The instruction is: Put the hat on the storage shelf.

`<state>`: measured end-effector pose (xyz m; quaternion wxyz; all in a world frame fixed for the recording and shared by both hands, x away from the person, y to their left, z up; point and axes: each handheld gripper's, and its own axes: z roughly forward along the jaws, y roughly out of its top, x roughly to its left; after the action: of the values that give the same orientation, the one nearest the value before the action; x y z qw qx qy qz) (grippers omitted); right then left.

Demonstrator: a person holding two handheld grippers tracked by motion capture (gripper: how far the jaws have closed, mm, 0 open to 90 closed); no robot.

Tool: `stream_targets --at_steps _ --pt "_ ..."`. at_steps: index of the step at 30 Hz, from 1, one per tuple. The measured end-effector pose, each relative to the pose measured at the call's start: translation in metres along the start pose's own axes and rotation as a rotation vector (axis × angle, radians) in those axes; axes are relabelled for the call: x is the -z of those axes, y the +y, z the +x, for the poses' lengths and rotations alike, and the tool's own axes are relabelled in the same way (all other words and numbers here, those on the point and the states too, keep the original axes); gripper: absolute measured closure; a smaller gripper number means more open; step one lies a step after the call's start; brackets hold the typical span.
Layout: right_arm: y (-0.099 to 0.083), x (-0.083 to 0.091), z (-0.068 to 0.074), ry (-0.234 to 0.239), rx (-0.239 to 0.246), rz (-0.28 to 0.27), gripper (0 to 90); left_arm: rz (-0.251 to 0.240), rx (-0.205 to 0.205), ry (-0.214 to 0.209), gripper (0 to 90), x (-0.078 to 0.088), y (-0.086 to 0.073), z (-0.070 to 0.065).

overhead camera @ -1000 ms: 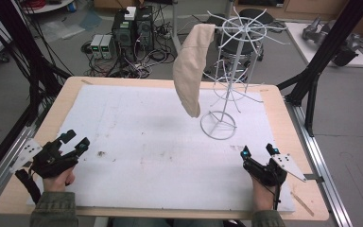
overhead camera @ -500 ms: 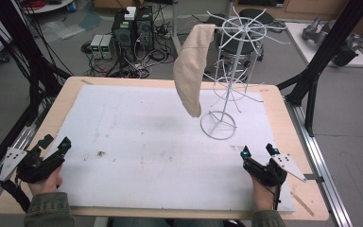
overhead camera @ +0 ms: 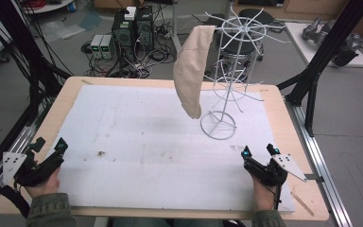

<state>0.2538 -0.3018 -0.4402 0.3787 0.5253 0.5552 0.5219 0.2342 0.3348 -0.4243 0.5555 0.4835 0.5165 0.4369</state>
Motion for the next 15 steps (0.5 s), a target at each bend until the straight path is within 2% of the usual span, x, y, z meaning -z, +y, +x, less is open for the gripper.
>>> stream_targets --at_steps 6,15 --pt "-0.0001 -0.0008 -0.0014 0.000 -0.005 0.007 11.4 0.005 -0.003 -0.028 28.8 -0.0019 -0.0005 -0.0013" --pt "-0.0002 -0.0010 -0.0018 0.004 -0.014 0.012 11.4 0.016 -0.002 -0.042 28.8 -0.0030 -0.0015 -0.0035"
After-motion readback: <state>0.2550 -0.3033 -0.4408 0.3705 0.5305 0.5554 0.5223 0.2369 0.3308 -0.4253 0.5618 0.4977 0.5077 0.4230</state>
